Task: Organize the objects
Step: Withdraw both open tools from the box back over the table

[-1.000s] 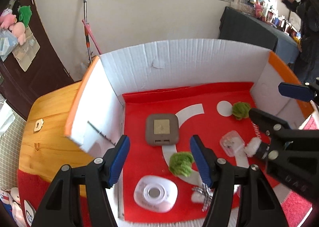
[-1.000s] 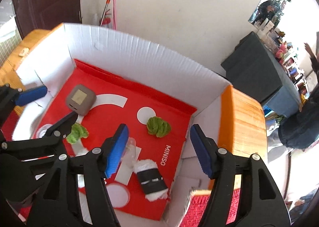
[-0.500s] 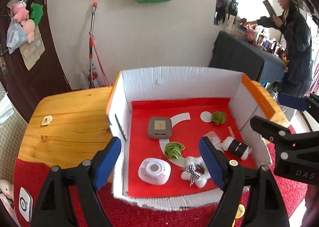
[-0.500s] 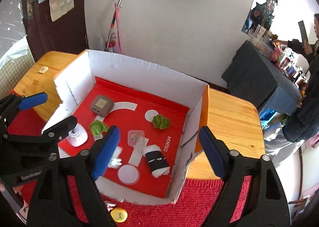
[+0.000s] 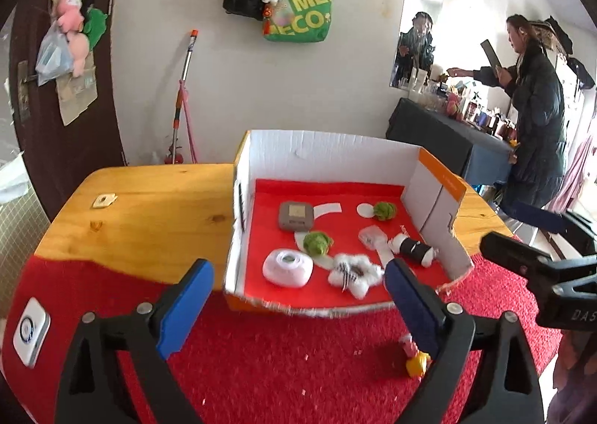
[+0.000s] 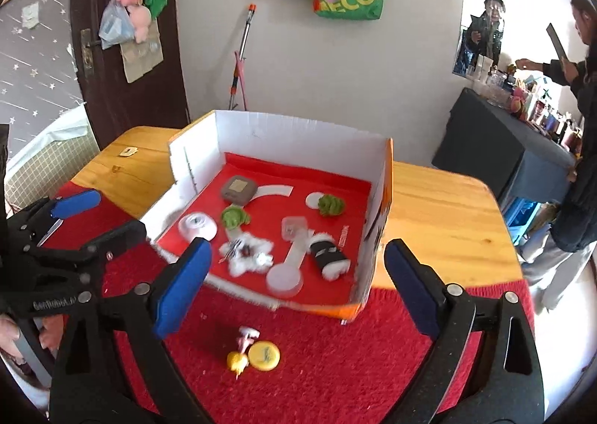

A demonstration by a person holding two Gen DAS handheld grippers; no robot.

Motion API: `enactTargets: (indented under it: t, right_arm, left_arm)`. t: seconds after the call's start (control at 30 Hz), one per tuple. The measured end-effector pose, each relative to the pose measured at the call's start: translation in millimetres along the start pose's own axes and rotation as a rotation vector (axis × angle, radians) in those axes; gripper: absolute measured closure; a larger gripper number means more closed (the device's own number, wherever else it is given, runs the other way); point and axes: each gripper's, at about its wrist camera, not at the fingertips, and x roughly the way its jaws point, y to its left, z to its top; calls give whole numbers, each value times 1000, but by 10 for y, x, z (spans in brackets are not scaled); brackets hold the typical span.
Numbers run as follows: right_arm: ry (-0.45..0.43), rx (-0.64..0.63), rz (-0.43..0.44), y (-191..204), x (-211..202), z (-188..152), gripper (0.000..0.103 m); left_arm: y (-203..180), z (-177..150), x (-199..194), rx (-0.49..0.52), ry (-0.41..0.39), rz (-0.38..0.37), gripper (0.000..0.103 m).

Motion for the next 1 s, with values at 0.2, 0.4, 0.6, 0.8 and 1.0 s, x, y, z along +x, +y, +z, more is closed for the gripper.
enactTargets:
  t: [0.2, 0.4, 0.6, 0.8, 1.0]
  right_arm:
    - [-22, 44, 12, -11, -114, -398, 8]
    - [-18, 61, -25, -14, -75, -733, 8]
    - [35, 76, -31, -14, 90, -1035, 8]
    - [90, 100, -26, -64, 235, -1188, 8]
    - [108, 98, -24, -72, 290, -1233, 8]
  left_arm:
    - [69, -264, -83, -51, -13, -8, 3]
    - [-30, -506, -67, -24, 11, -2, 3]
    - [-124, -762, 121, 7, 90, -13, 3]
    - [-106, -932, 329, -8, 166, -9, 3]
    - [-94, -933, 358, -13, 179, -14, 3]
